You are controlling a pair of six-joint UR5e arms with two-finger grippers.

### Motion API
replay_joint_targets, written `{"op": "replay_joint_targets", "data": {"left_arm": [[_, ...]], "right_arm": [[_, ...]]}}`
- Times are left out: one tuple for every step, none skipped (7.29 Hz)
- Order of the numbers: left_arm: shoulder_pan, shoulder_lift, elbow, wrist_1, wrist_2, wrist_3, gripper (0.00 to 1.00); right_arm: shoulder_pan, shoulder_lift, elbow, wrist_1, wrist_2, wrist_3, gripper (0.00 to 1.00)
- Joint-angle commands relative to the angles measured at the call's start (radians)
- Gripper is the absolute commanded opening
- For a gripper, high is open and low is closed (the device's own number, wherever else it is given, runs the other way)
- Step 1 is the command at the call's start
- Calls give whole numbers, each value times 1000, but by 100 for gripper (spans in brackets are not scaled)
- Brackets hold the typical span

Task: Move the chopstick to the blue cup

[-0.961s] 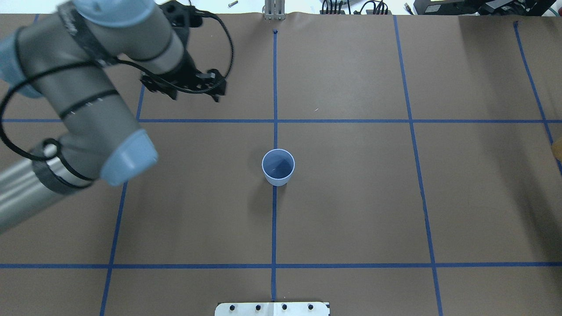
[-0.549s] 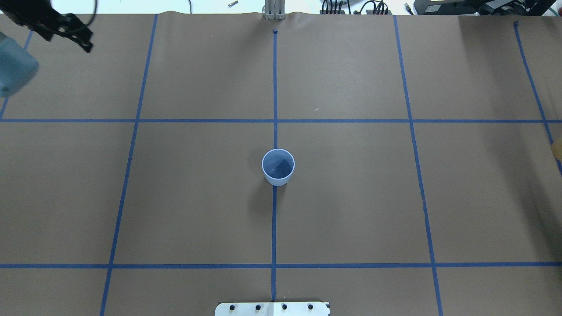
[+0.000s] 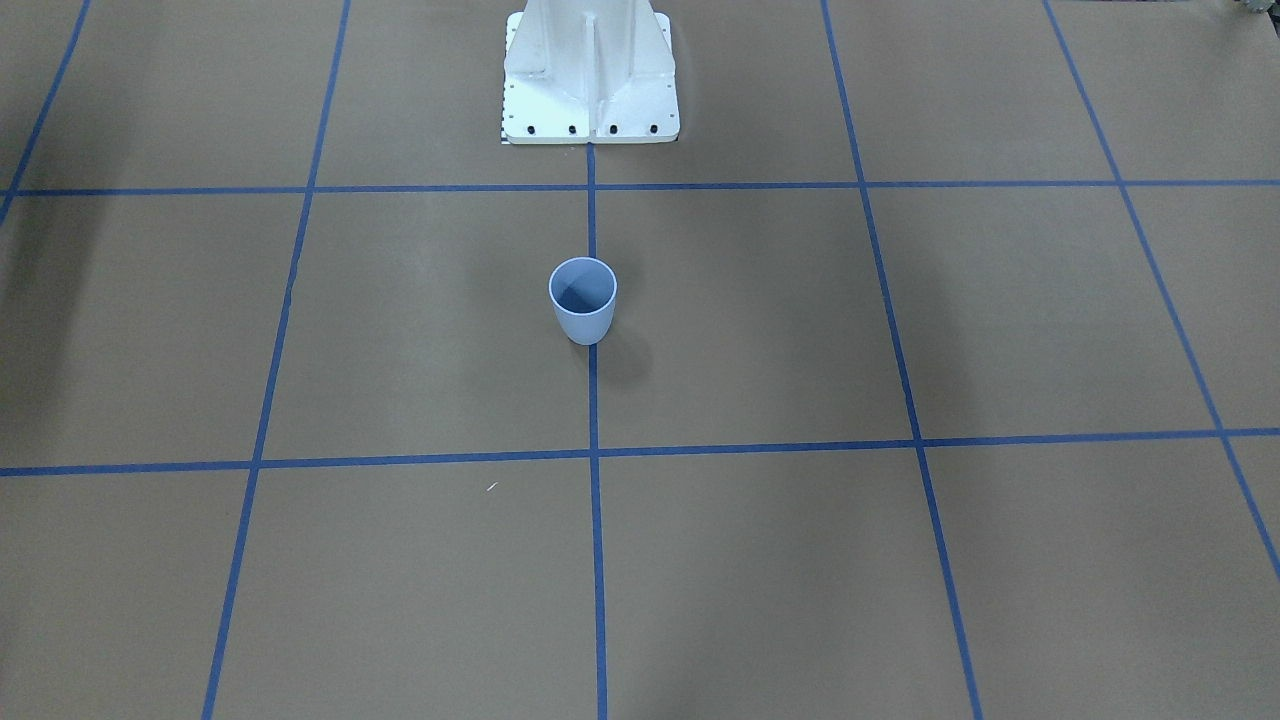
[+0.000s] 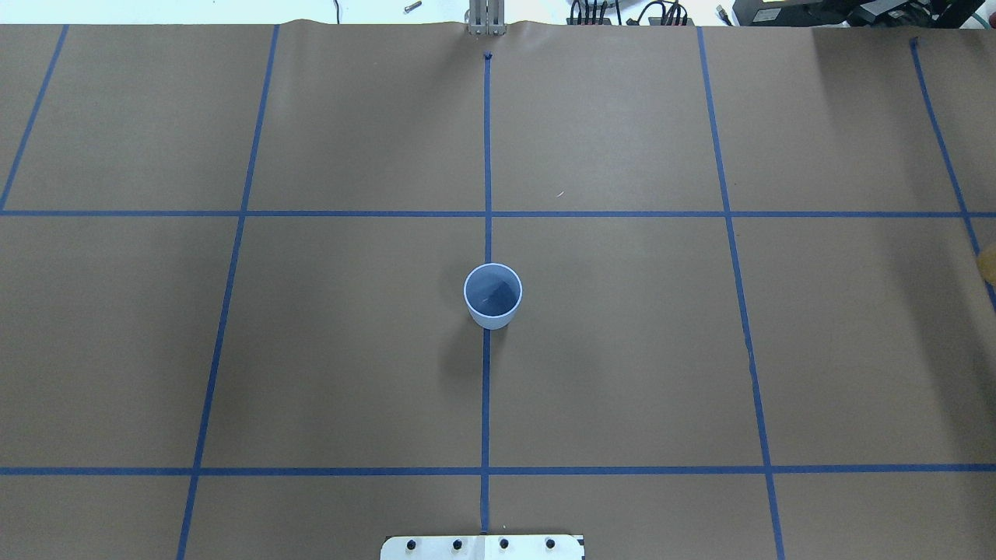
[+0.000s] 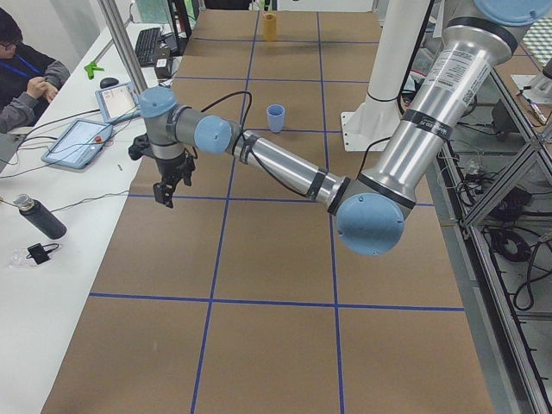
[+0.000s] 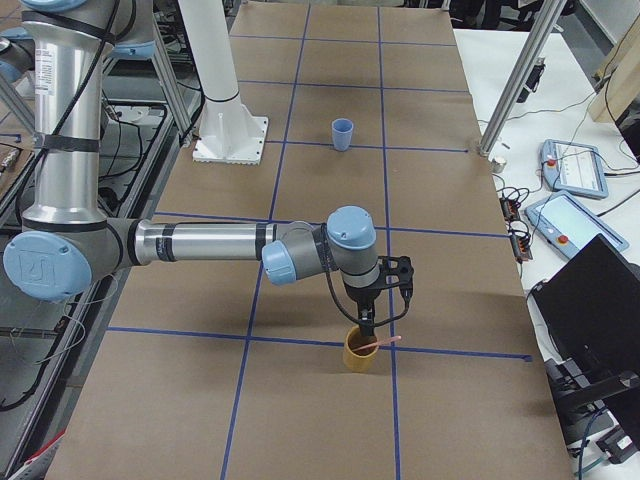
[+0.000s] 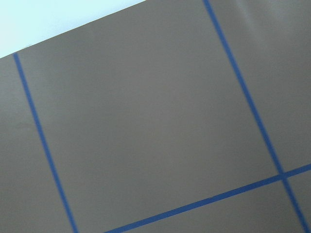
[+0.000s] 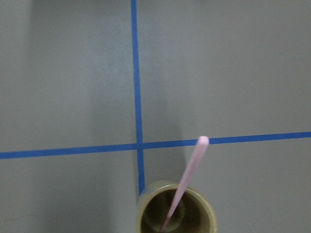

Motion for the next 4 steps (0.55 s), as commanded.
{"op": "replay_joint_targets", "data": {"left_arm": [[-14,34,-7,-1,-1,30,99],[-14,34,-7,-2,-1,30,99],[-14,32,-13,-2,-3,29,99],[-14,34,-20,-1,-3,26,99]], "right_arm": [[2,-13,-103,243,-71,227,100],[-24,7,-134,297,-103,308,100],[-78,21,-137,313,-181,378,100],[-102,35,-137,312,-187,387,99]]}}
